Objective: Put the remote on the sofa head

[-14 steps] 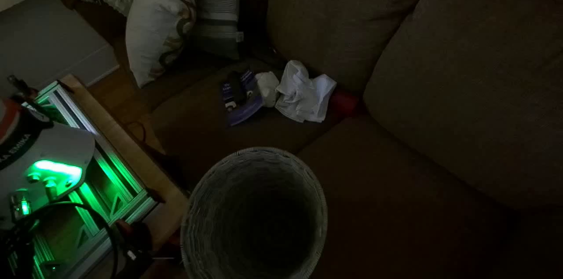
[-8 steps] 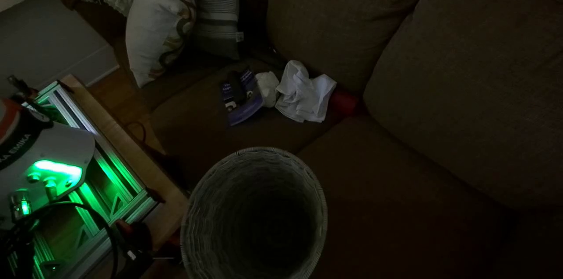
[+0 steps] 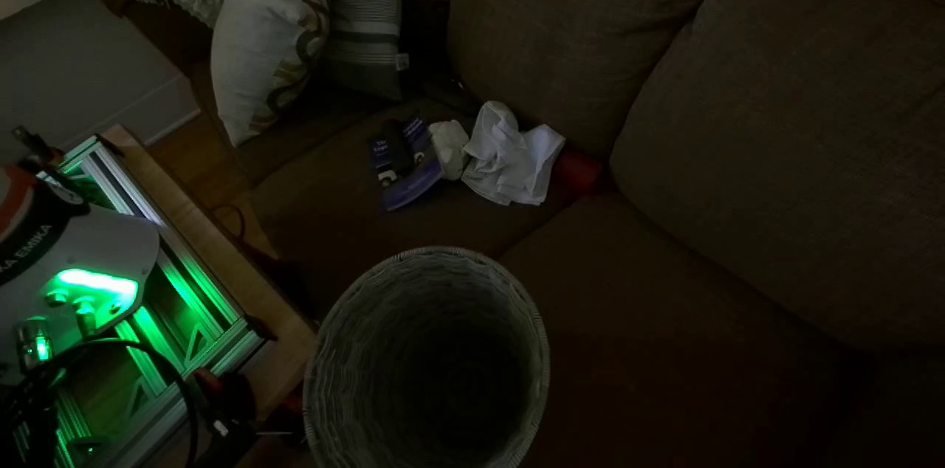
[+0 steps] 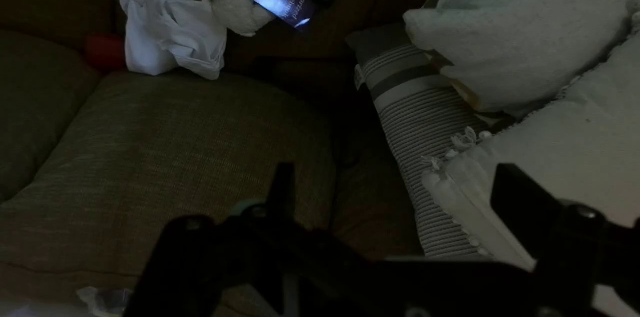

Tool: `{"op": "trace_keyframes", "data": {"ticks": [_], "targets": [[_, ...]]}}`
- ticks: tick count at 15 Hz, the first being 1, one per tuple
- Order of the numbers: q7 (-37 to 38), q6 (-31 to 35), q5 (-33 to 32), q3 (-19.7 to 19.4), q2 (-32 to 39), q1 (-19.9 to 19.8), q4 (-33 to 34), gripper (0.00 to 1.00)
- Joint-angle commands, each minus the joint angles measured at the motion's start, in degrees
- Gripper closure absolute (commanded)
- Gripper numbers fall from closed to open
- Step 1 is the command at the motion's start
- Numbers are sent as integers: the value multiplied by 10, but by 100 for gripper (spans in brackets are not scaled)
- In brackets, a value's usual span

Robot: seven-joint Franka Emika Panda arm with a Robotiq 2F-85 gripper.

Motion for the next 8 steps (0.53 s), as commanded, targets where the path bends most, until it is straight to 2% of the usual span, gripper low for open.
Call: {"op": "trace_keyframes", "data": {"ticks": [1, 8], "targets": [[3, -2, -4, -9, 1, 10, 2, 0], [3, 17, -6, -18, -9, 3, -3, 0]]}}
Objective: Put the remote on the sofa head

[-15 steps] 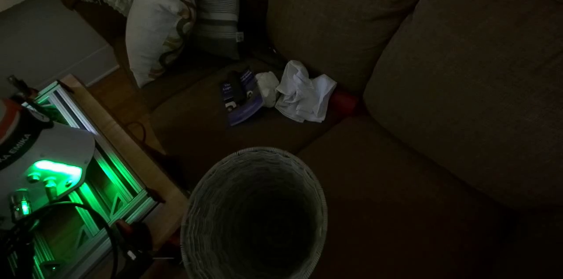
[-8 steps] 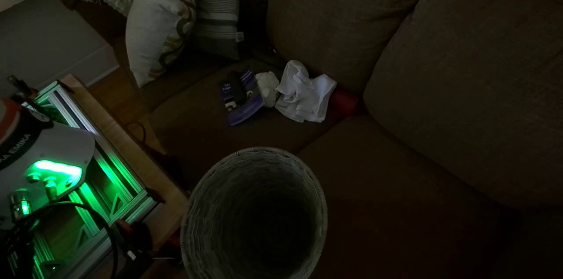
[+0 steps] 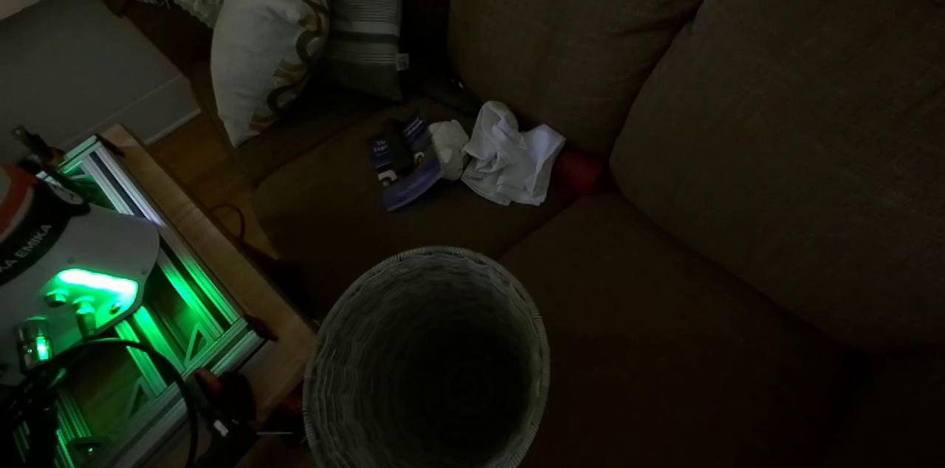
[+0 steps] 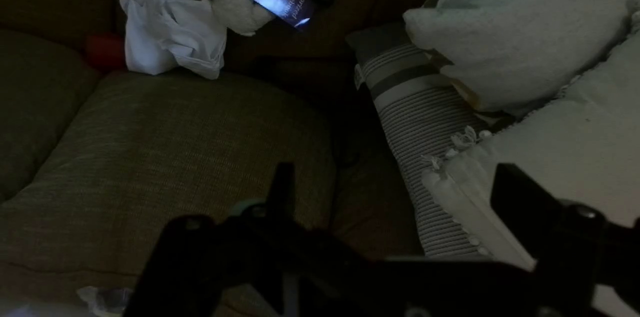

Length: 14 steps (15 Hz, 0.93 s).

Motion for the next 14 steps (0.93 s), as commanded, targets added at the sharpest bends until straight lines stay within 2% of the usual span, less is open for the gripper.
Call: {"op": "trace_keyframes", "data": {"ticks": [1, 5, 8, 11, 14], "targets": [[1, 23, -4, -27, -8, -3, -2, 0], [-38, 50, 15, -89, 44, -33, 10, 0], [-81, 20, 17, -131, 130, -54, 44, 0], [-81, 5, -16, -151, 205, -71, 45, 0], [-80, -31, -45, -157, 249, -70, 31, 0]]}}
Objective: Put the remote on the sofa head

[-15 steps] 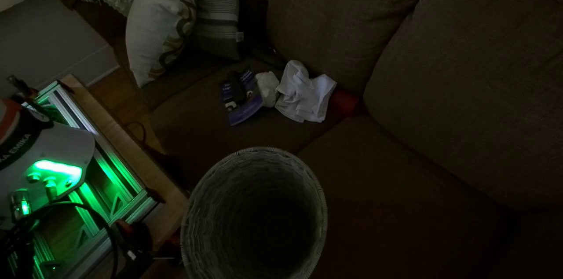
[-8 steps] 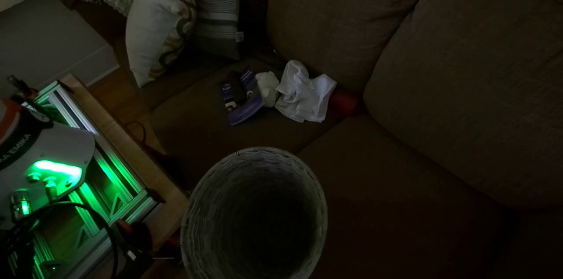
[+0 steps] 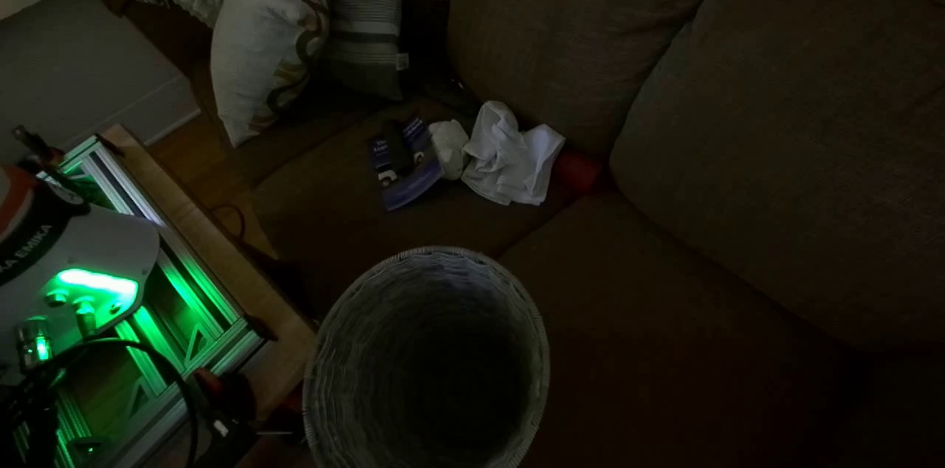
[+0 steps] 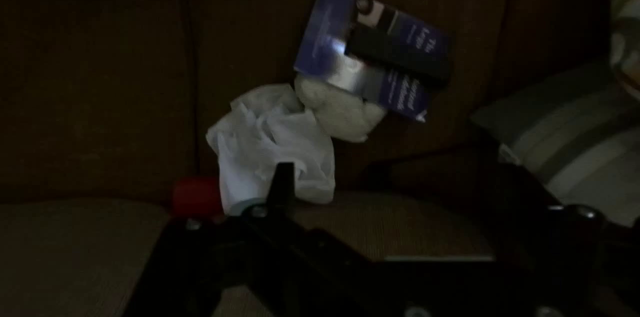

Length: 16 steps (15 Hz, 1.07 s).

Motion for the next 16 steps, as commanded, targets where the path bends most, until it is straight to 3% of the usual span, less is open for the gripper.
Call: {"op": "trace_keyframes", "data": {"ticks": [1, 2, 14, 16], "targets": [[-6, -68, -23, -3, 48, 4, 10, 0], [0, -31, -14, -4, 37, 3, 1, 0], [-15, -64, -8, 0, 52, 5, 8, 0], [-25, -33, -45, 5, 54, 15, -16, 0]]}}
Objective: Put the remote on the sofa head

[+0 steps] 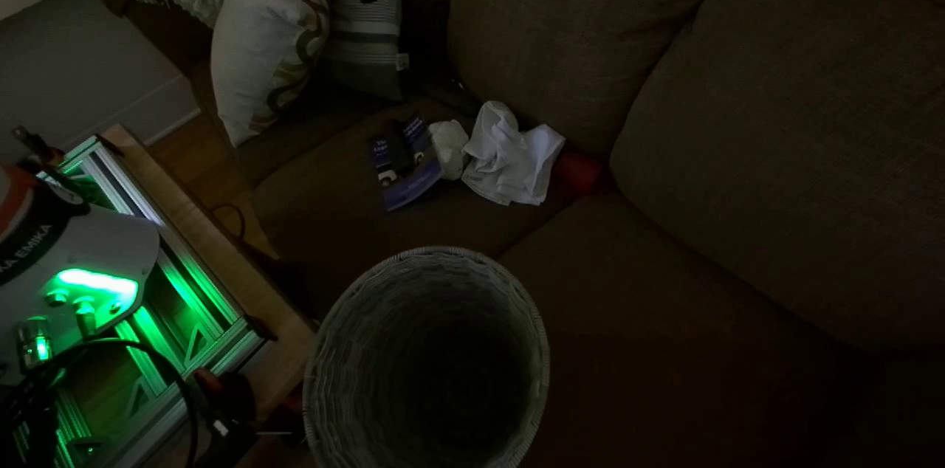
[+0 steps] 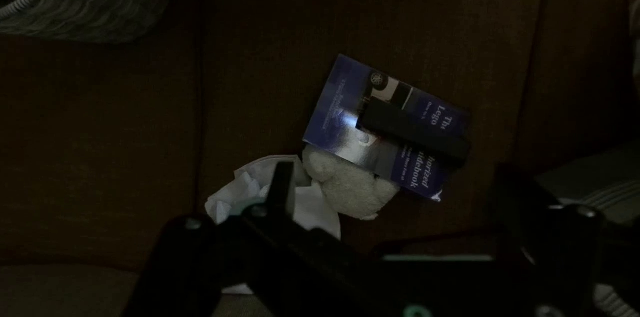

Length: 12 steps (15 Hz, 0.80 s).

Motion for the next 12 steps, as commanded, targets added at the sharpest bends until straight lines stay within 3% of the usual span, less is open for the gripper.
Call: {"op": "trace_keyframes", "data": {"ticks": [1, 8, 12], "targets": [[-26, 31, -60, 9, 7, 19, -38, 0], [-23, 191, -208, 24, 111, 69, -160, 0], [-7, 262, -336, -13, 221, 105, -136, 0]]}}
